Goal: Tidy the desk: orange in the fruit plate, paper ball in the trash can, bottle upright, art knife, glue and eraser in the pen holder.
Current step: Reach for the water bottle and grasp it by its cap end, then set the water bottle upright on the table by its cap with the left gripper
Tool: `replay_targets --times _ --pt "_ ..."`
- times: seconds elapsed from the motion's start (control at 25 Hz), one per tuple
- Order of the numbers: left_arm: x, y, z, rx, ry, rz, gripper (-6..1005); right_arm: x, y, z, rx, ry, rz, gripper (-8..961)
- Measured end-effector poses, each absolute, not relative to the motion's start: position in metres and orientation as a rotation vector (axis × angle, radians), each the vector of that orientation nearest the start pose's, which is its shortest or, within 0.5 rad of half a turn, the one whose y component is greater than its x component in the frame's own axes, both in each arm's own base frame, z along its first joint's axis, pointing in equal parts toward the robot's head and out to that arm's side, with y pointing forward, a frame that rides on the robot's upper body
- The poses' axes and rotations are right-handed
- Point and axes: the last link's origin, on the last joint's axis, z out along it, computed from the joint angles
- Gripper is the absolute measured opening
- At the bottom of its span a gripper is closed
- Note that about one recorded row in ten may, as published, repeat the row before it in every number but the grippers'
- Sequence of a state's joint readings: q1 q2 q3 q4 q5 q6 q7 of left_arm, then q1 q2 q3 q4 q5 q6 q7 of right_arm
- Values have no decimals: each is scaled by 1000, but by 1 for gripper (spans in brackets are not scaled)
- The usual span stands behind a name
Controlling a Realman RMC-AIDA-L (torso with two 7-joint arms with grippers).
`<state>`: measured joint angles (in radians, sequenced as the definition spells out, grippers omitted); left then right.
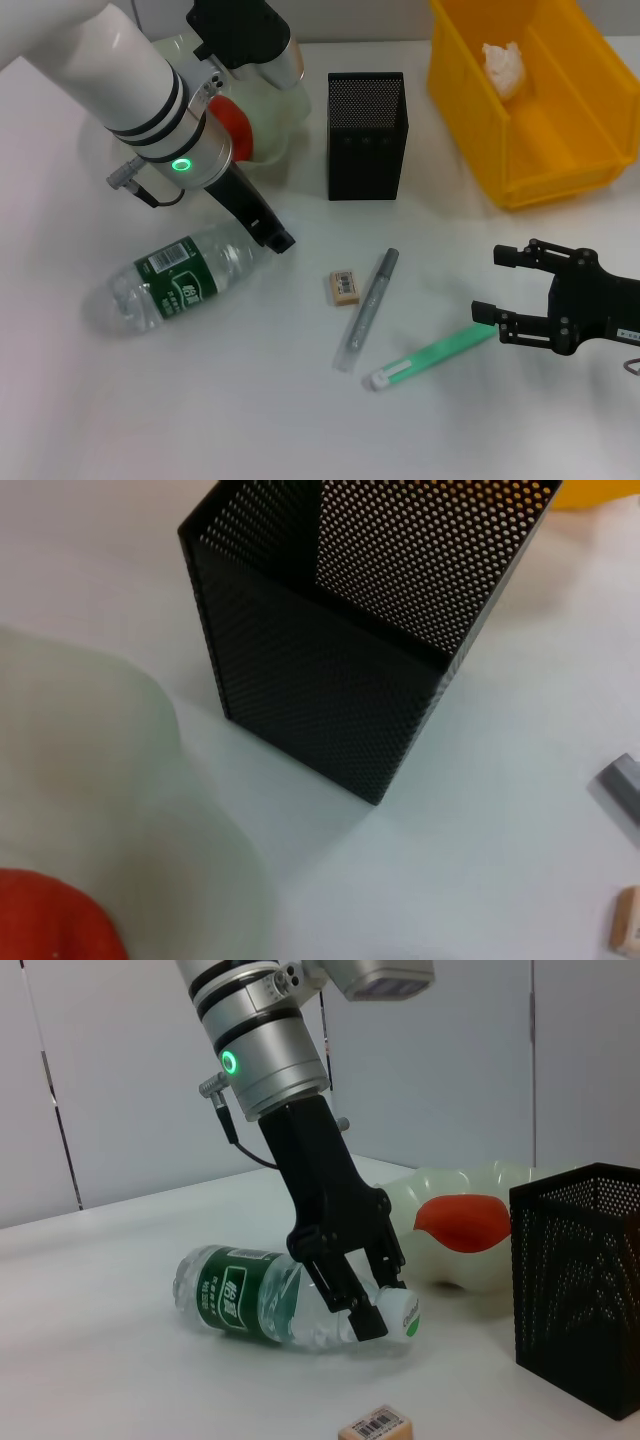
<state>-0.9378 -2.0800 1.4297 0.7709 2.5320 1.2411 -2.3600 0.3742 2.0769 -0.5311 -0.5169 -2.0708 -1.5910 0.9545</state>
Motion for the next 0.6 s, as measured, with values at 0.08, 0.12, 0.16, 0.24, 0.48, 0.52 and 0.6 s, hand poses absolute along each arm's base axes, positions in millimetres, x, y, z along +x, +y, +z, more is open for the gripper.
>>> replay_targets --times 0.08,0.12,0.16,0.24,0.48,0.52,0.6 --pt "-159 403 -67 -2752 -663 534 430 323 267 -11 -2644 448 668 782" --pt "-159 403 -67 -2752 -663 534 430 323 267 -11 -2644 448 668 782" --pt "-158 402 -67 -2766 -658 510 430 323 267 -11 -2644 447 669 782" --pt "-155 400 -64 -2796 -632 450 430 322 267 -11 -2644 447 669 782" --pt "-152 401 -42 -2802 -575 223 430 322 267 -11 -2643 447 672 783" --pt "-152 401 -42 -2802 -575 223 430 322 267 -11 -2643 447 672 783" --pt "-151 401 -36 -2812 -576 145 430 322 267 -11 -2642 448 672 783"
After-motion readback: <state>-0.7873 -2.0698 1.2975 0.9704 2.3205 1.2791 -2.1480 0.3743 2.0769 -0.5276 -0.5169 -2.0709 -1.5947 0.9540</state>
